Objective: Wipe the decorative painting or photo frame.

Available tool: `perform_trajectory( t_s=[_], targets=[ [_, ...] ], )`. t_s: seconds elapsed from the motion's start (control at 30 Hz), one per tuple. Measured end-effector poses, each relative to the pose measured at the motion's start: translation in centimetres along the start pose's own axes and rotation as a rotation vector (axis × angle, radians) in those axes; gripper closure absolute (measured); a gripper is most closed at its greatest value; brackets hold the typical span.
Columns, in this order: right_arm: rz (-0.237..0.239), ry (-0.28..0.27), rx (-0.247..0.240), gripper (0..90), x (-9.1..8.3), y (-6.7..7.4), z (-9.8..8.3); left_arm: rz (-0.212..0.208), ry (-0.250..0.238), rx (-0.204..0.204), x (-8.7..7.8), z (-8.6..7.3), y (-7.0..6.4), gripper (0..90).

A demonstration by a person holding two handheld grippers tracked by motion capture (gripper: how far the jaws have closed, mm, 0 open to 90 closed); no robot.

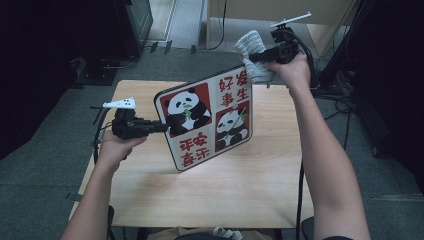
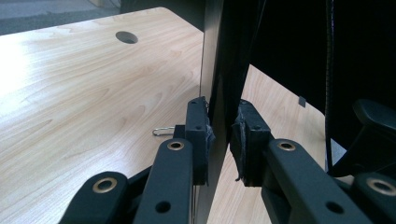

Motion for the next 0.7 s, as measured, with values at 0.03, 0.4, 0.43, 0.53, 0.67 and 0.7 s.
perform_trajectory(
  t_s=[0.03, 0.4, 0.43, 0.53, 0.67, 0.7],
  targets=[
    [-0.009, 0.003, 0.001, 66.9, 0.0, -0.1, -0.1, 0.000, 0.000, 0.000, 0.0, 0.0, 0.0, 78.0],
    [-0.036, 0.021, -0.006, 67.3, -0.1, -1.1, -1.5, 0.002, -0.001, -0.002, 0.0, 0.0, 0.0, 77.9],
    [-0.038, 0.019, -0.012, 67.3, 0.0, -1.1, -1.6, 0.001, -0.001, -0.002, 0.0, 0.0, 0.1, 78.0],
    [-0.042, 0.015, -0.019, 67.5, -0.1, -1.1, -1.8, 0.001, -0.001, -0.003, 0.0, 0.0, 0.0, 77.9],
    [-0.042, 0.021, -0.018, 67.5, 0.0, -1.2, -2.2, 0.002, 0.001, -0.003, 0.0, 0.0, 0.1, 77.9],
    [-0.041, 0.020, -0.013, 67.4, 0.1, -1.2, -2.3, 0.002, 0.001, -0.003, 0.0, 0.0, 0.1, 77.9]
  ],
)
Point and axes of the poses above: each handheld gripper's, and its own axes: x roughly forward along the jaws, z roughly out of its top, y roughly to its left, the point moved 8 cm from there along x, roughly forward along the jaws, and after that the axes turned 12 degrees about y, right-handed, at the moved point
